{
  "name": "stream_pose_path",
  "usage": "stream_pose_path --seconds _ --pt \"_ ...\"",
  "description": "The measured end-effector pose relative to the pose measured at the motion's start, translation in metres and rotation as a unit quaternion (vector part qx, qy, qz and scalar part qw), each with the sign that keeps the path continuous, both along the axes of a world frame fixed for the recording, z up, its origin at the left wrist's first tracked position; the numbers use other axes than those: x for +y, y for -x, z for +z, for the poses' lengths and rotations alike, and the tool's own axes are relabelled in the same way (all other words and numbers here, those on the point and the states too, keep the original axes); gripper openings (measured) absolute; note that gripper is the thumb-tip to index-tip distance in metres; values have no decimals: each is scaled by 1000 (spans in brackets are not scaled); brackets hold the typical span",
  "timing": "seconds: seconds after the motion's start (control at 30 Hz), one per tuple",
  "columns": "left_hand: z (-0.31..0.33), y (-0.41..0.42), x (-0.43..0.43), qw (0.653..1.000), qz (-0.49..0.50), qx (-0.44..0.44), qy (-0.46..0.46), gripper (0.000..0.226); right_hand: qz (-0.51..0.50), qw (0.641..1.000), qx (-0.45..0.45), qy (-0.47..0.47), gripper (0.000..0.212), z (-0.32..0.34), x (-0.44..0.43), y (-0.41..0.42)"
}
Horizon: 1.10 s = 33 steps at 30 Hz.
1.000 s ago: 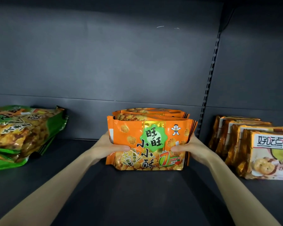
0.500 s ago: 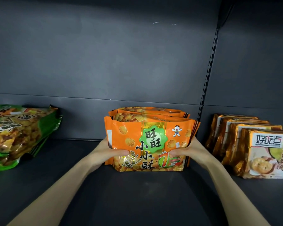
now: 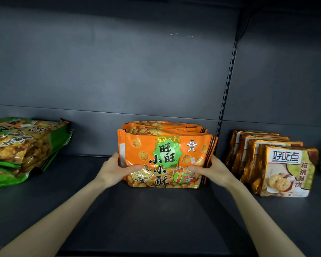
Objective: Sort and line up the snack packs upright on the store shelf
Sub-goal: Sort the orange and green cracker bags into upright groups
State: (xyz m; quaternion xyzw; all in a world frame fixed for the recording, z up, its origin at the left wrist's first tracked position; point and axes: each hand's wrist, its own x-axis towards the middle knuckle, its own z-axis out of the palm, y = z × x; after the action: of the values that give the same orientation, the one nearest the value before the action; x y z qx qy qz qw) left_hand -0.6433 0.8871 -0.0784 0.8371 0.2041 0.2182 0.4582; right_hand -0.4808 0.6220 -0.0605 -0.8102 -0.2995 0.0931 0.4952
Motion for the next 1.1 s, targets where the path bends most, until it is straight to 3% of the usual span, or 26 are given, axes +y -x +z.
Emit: stream_pose_path --seconds 0.1,0.3,0.47,0.6,0.87,1.1 --pt "-3 13 -10 996 80 -5 -39 59 -38 996 -43 63 64 3 -13 14" --pt "-8 52 -34 980 108 19 -165 45 -80 973 -161 148 61 1 -33 41" --pt "12 85 -41 944 96 69 -309 50 -20 958 -205 202 52 15 -25 75" --pt "47 115 -37 918 105 62 -376 51 31 939 -266 215 54 44 2 105" --pt "83 202 15 888 128 56 -438 51 82 919 -340 180 53 81 92 180" --pt "77 301 90 897 141 56 -416 56 110 932 -303 168 48 67 183 254"
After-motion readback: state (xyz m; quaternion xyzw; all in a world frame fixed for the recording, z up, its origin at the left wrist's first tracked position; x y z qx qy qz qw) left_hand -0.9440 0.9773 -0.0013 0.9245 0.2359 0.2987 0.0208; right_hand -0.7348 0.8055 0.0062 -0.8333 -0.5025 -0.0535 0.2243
